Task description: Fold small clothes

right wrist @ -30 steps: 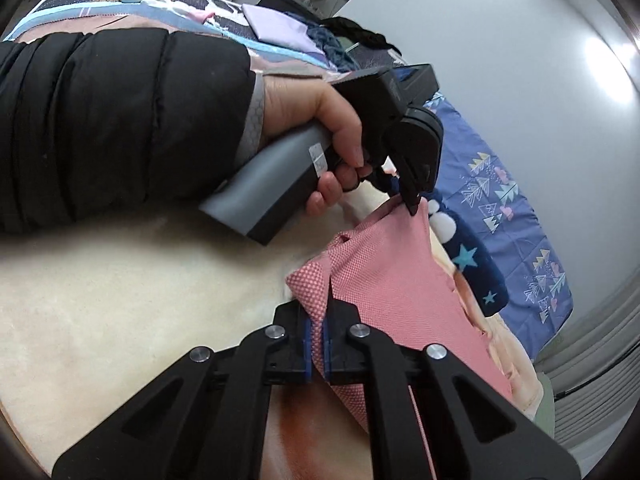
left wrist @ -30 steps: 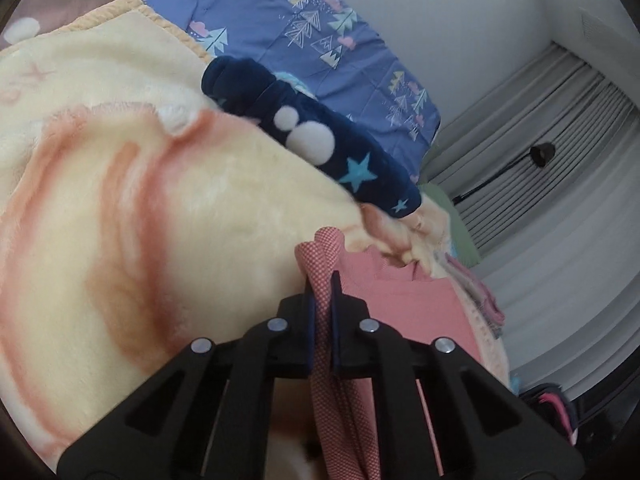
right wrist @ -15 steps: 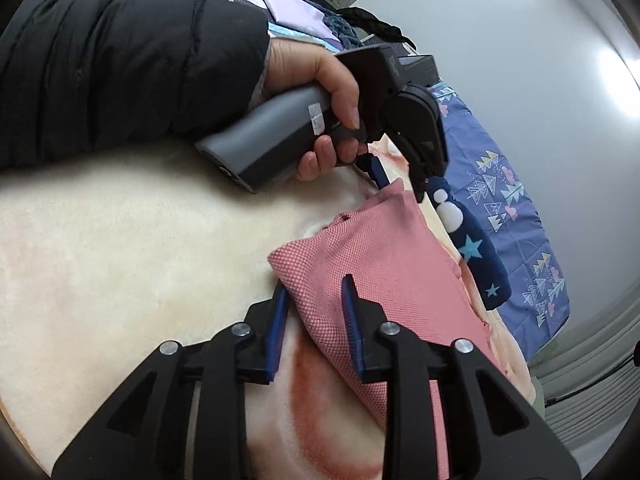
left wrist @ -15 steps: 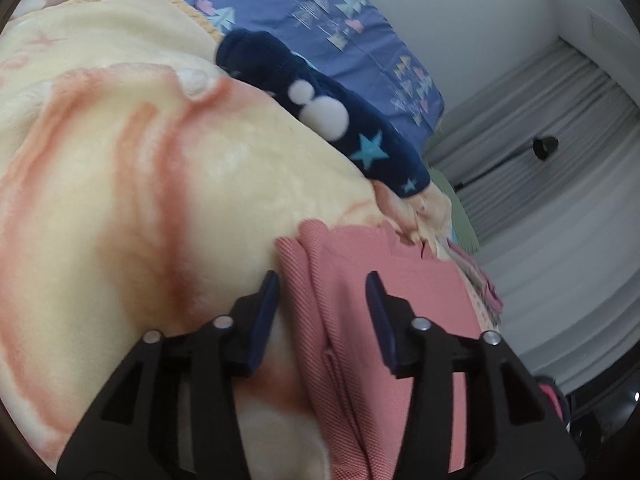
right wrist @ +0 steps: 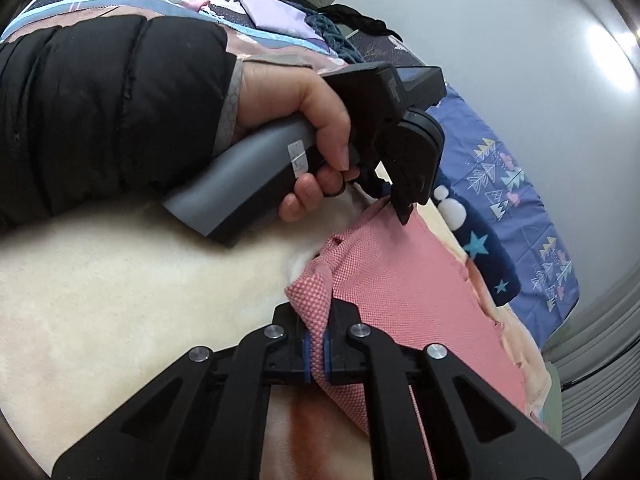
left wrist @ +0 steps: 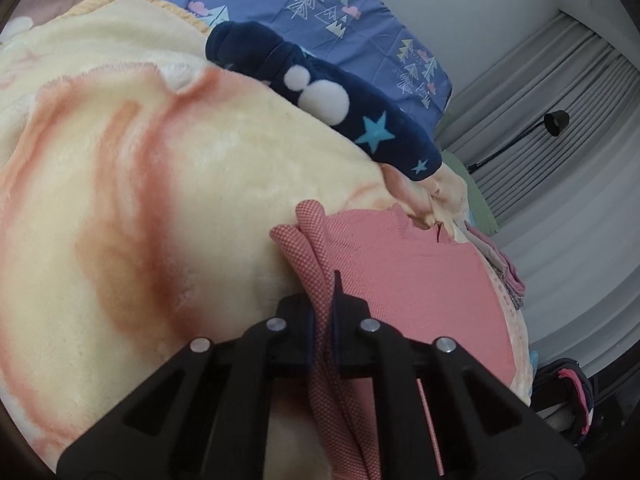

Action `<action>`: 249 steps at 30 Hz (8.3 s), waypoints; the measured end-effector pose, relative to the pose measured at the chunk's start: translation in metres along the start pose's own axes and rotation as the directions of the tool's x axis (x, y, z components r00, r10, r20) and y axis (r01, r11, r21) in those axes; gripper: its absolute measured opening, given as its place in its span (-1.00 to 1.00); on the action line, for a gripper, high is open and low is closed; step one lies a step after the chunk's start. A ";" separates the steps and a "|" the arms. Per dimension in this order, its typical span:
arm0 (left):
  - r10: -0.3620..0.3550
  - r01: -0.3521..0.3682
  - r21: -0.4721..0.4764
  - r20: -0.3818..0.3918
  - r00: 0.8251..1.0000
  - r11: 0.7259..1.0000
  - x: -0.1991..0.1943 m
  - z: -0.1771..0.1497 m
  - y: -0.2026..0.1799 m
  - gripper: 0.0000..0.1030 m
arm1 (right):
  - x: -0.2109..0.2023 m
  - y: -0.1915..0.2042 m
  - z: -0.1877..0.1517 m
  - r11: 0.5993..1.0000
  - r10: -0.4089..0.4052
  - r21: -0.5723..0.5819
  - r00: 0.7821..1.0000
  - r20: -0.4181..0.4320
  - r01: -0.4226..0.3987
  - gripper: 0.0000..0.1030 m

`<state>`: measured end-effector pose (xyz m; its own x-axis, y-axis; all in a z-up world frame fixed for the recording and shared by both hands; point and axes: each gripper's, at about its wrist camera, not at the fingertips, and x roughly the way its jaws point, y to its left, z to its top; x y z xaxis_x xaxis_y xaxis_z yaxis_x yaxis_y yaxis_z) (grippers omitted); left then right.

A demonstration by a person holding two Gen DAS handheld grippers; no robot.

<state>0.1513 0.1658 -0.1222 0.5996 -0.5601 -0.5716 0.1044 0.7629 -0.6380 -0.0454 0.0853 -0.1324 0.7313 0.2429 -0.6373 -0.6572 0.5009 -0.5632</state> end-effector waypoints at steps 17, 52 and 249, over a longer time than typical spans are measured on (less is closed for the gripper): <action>0.014 -0.015 -0.017 -0.043 0.999 1.000 0.010 -0.002 0.006 -0.62 | 0.029 -0.006 0.001 0.995 -0.082 0.041 0.993 -0.090 0.086 -0.34; 0.219 -0.231 0.253 0.075 0.973 0.939 -0.004 0.034 -0.146 -0.86 | -0.058 -0.161 -0.049 0.750 0.050 0.650 0.989 0.137 -0.127 -0.92; 0.112 -0.050 0.259 -0.230 0.967 0.965 0.143 -0.063 -0.184 0.49 | 0.071 -0.346 -0.280 0.208 0.466 0.929 0.866 0.182 -0.307 0.24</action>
<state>0.1677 -0.0748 -0.1188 0.4086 -0.5303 -0.7429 0.2763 0.8476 -0.4531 0.1832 -0.3034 -0.1303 0.3599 0.5949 -0.7187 -0.1920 0.8011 0.5669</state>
